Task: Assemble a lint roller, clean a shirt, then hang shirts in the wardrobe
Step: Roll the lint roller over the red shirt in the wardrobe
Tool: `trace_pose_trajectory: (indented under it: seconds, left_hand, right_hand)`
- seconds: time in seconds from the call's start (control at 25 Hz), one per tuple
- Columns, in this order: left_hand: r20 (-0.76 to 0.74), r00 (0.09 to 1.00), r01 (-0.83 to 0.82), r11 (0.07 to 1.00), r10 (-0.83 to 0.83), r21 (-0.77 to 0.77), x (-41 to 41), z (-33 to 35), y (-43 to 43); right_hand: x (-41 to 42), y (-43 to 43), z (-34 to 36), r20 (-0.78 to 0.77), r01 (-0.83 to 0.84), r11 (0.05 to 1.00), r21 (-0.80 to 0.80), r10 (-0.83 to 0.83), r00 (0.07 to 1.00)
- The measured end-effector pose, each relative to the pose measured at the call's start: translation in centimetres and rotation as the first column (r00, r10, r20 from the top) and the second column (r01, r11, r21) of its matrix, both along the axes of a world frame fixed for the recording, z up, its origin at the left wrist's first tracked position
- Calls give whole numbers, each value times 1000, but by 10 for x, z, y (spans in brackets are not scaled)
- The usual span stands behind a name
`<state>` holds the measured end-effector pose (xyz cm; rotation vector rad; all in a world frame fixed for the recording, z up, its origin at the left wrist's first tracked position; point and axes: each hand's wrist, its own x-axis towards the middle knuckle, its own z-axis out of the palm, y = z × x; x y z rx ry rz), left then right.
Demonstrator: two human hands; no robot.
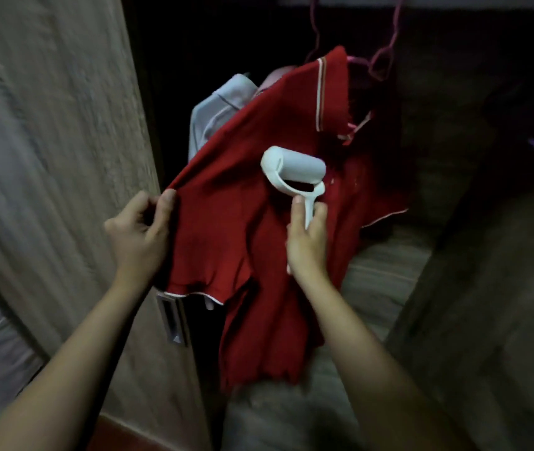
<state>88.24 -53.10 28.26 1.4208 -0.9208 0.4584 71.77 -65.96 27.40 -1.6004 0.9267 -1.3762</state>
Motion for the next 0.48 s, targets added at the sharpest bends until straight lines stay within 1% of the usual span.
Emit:
trace_pose_trajectory:
  seconds: [0.04, 0.08, 0.12, 0.2, 0.24, 0.28, 0.32, 0.4, 0.48]
  left_hand:
    - [-22, 999, 39, 999, -39, 0, 4, 0, 1]
    - [-38, 998, 59, 998, -59, -8, 5, 0, 1]
    - [-46, 997, 62, 998, -62, -8, 7, -1, 1]
    - [-40, 998, 48, 999, -47, 8, 8, -1, 0]
    - [-37, 998, 51, 999, -50, 14, 10, -1, 1]
    - [-37, 997, 61, 998, -60, 18, 11, 0, 1]
    - [-35, 997, 70, 997, -69, 25, 12, 0, 1]
    - [-32, 996, 79, 996, -78, 38, 13, 0, 1]
    - [-47, 995, 88, 995, -86, 37, 13, 0, 1]
  right_hand:
    - [10, 9, -5, 0, -46, 999, 22, 46, 999]
    - [17, 20, -16, -33, -109, 994, 21, 110, 993]
    - [21, 34, -31, -98, -183, 983, 17, 184, 978]
    - [18, 66, -60, -261, -316, 947, 64, 321, 910]
    - [16, 75, -67, -301, -343, 934, 97, 356, 885]
    - [14, 77, -67, -306, -337, 937, 91, 349, 886]
    - [16, 70, -59, -291, -299, 954, 26, 294, 910]
    - [20, 39, -21, -179, -119, 985, -125, 96, 979]
    - [15, 2, 29, -21, 89, 982, -166, -93, 995]
